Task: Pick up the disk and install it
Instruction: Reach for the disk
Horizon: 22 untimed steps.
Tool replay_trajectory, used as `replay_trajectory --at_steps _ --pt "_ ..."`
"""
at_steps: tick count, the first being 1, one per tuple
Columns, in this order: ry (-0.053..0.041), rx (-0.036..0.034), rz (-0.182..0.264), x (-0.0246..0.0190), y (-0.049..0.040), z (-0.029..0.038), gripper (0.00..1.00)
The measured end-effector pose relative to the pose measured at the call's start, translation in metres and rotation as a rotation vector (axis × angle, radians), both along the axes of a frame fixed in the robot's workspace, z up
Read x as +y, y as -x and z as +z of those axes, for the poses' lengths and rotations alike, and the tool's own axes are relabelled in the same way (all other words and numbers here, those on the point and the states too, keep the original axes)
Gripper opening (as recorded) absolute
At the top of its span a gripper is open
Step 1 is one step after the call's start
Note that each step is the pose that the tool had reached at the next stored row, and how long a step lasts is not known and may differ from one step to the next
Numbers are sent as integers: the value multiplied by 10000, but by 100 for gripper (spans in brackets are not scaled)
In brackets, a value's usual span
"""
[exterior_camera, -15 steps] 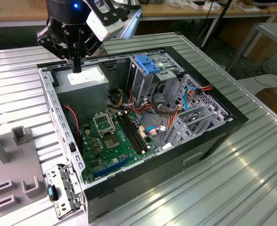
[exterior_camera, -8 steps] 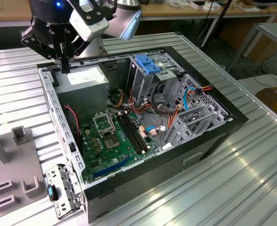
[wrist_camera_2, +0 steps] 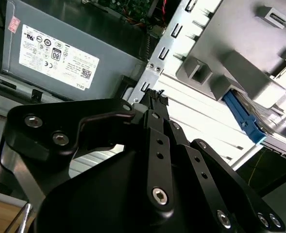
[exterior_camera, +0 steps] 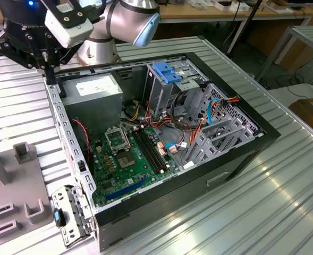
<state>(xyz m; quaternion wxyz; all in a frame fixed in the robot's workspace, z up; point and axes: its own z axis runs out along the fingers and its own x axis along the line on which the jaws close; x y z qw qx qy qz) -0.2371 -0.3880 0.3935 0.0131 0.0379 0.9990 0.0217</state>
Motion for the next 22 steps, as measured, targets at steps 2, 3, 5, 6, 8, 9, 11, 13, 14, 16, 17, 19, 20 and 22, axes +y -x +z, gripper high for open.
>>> replay_trajectory --at_steps 2,3,5,6,8,9,11,13,14,16,17,19,20,22 --pt "1 2 0 6 131 1 11" --pt "1 1 0 8 180 1 11" --pt "1 1 1 14 296 0 11" --pt "1 0 1 15 326 0 11" --pt "1 1 1 22 479 1 11" --pt "1 1 1 24 524 0 11" --pt "1 2 0 30 635 1 11" --pt "0 0 1 36 779 0 11" --pt "1 1 0 37 808 1 11" --pt "1 1 1 42 945 0 11" --pt "1 1 2 44 1008 1 11" --pt "1 1 0 46 1078 1 11" --pt "0 0 -1 47 1124 0 11" --pt "0 1 0 48 1197 0 11"
